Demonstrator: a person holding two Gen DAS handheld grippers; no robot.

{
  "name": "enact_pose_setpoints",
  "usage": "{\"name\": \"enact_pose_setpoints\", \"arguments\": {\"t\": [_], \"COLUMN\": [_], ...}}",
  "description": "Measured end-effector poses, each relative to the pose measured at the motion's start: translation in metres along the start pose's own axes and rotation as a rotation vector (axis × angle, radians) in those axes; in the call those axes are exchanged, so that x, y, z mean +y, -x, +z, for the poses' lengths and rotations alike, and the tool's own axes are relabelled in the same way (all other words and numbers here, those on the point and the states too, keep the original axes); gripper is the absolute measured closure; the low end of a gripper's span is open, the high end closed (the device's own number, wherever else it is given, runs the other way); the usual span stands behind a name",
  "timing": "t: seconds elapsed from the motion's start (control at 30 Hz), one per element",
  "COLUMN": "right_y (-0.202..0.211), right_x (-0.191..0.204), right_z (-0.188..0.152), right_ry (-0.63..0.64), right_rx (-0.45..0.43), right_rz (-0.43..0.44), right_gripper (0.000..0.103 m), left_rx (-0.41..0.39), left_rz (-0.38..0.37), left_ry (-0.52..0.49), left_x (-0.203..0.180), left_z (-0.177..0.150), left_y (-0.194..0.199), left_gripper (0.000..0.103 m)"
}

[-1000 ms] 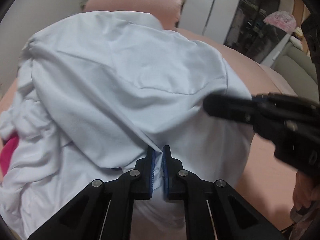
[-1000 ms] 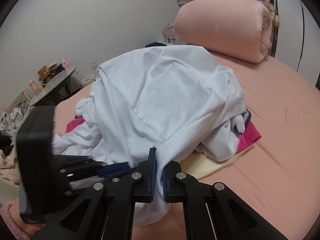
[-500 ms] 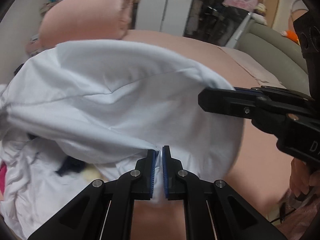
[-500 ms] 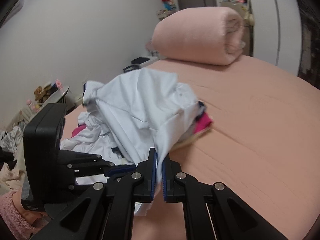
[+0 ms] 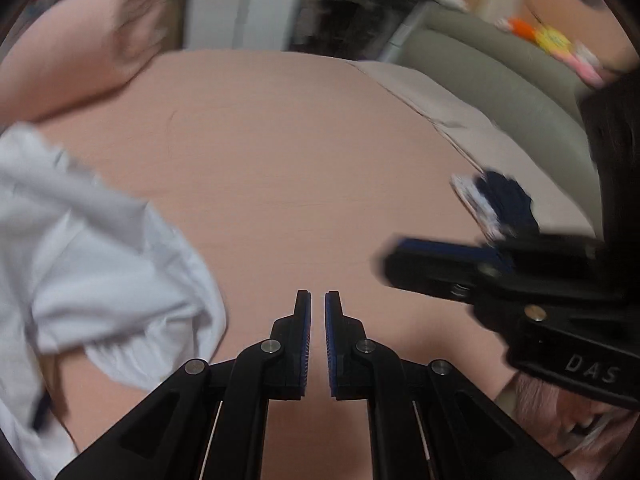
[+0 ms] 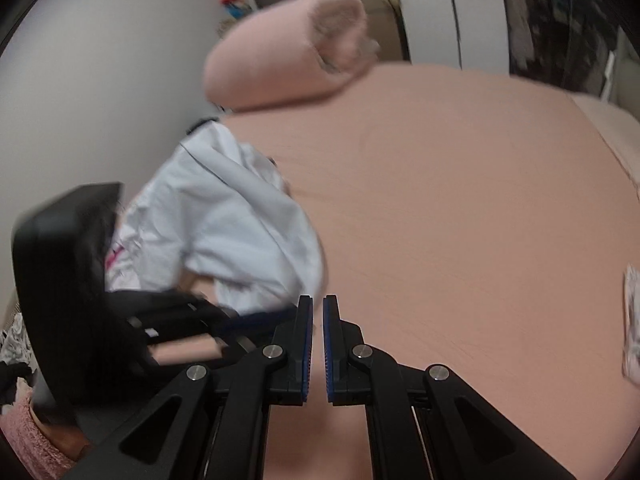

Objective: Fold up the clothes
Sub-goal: 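Lift the white shirt with both grippers and pull it out of the pile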

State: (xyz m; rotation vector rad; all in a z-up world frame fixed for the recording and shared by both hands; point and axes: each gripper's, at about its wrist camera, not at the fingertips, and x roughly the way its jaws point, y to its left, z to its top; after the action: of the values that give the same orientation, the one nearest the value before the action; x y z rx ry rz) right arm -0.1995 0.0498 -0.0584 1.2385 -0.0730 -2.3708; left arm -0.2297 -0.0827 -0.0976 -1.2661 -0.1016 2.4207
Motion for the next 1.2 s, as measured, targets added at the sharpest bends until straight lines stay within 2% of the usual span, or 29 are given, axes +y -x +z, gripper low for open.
{"name": "enact_pose_setpoints", "arguments": {"t": [0.13,0.17,0.2,0.23,0.27,0.37,0.53,0.63,0.7,0.77,0.8,0.87,0.93,1.07,1.2], "right_y": [-0.014,-0.023,-0.031,-0.040,-0.047,-0.078,-0.143,-0.174,-0.189,-0.203,-0.210,-0.217,-0.209,-0.190,-0.177], "right_x": [-0.010,-0.008,-0.005,-0.002,0.004,0.027,0.062,0.074,0.076,0.074,0.074,0.072,0.071,0.055,0.036], "right_z": [-0.010,-0.010,-0.010,-0.010,-0.010,-0.008,-0.009,-0.008,-0.005,-0.004,-0.003,-0.006,-0.009,-0.015,-0.016], "right_ry": [-0.008,-0.010,-0.011,-0.013,-0.005,0.035,0.082,0.098,0.089,0.073,0.065,0.087,0.093,0.058,-0.002], "right_rx": [0.047,0.066,0.085,0.104,0.113,0.134,0.219,0.240,0.239,0.226,0.219,0.174,0.128,0.086,0.092], "right_rz": [-0.040,-0.032,-0.023,-0.015,-0.005,0.022,0.053,0.005,-0.017,-0.042,-0.054,-0.104,-0.117,-0.125,-0.097], "right_gripper": [0.099,0.099,0.099,0.099,0.098,0.093,0.092,0.092,0.092,0.092,0.092,0.095,0.095,0.097,0.098], "left_rx": [0.037,0.033,0.025,0.006,-0.025,-0.091,-0.090,-0.101,-0.139,-0.167,-0.163,-0.092,-0.064,-0.096,-0.121], "left_rz": [0.131,0.148,0.165,0.179,0.183,0.218,0.269,0.277,0.281,0.253,0.231,0.211,0.256,0.258,0.182], "left_ry": [0.163,0.218,0.271,0.325,0.388,0.550,0.722,0.810,0.865,0.907,0.915,0.866,0.764,0.764,0.769], "left_x": [0.033,0.046,0.059,0.071,0.086,0.127,0.180,0.202,0.218,0.234,0.241,0.248,0.239,0.225,0.201], "left_z": [-0.015,-0.021,-0.027,-0.033,-0.038,-0.049,-0.060,-0.065,-0.067,-0.067,-0.065,-0.056,-0.045,-0.043,-0.038], "left_y": [0.000,0.004,0.008,0.014,0.020,0.031,0.023,0.027,0.033,0.030,0.025,0.007,0.002,0.011,0.017], "left_gripper": [0.091,0.082,0.061,0.045,0.025,0.024,0.024,0.024,0.024,0.024,0.024,0.024,0.024,0.032,0.033]}}
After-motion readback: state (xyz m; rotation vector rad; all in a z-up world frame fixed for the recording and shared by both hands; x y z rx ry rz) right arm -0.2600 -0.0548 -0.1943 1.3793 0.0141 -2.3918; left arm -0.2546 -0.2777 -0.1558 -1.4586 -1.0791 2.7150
